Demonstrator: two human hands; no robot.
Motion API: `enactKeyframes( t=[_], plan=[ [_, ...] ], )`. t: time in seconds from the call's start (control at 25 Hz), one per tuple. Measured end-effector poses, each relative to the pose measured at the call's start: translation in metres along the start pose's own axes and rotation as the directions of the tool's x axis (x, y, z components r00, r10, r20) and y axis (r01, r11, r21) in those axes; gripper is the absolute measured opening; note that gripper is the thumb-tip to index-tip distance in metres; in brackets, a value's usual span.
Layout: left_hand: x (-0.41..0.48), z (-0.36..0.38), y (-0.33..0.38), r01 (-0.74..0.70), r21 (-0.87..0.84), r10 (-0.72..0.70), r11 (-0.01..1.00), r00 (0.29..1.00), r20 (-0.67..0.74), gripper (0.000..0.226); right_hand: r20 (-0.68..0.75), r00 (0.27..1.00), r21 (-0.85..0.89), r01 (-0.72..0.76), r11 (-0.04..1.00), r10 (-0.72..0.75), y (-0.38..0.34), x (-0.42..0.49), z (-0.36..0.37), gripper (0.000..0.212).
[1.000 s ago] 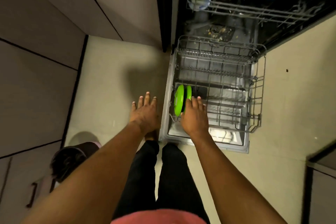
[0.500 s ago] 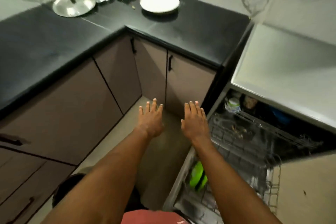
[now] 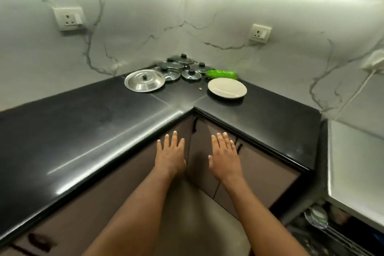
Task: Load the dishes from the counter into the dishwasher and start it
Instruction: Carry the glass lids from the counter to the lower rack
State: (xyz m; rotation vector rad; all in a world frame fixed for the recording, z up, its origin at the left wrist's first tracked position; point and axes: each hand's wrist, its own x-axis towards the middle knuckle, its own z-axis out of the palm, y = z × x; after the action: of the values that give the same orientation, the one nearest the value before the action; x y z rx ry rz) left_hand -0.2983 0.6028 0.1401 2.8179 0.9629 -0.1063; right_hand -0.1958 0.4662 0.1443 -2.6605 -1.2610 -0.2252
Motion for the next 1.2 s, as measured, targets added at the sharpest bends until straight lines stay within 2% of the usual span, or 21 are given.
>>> enactKeyframes(
  t=[0.24, 0.48, 0.8, 1.2],
  plan=[
    [0.047, -0.018, -0.076, 0.043, -0.016, -0.043, 0.999, 0.999, -0.001, 0.073, 0.003, 0.998, 0.032, 0.059, 0.998, -0.059, -0.069, 0.071, 0.016, 0.068],
    [0.084, -0.008, -0.109, 0.068, -0.016, -0.067, 0.998, 0.996, 0.06, 0.071, 0.044, 0.995, 0.042, 0.087, 0.995, -0.089, -0.082, 0.123, 0.049, 0.068],
    [0.193, -0.013, -0.119, 0.13, 0.055, -0.135, 0.99, 0.985, 0.105, 0.072, 0.09, 0.982, 0.05, 0.164, 0.985, -0.168, -0.062, 0.233, 0.09, 0.066],
    [0.293, -0.014, -0.122, 0.248, 0.035, -0.251, 0.968, 0.954, 0.165, 0.074, 0.121, 0.94, 0.01, 0.319, 0.948, -0.318, -0.031, 0.357, 0.131, 0.068]
  ],
)
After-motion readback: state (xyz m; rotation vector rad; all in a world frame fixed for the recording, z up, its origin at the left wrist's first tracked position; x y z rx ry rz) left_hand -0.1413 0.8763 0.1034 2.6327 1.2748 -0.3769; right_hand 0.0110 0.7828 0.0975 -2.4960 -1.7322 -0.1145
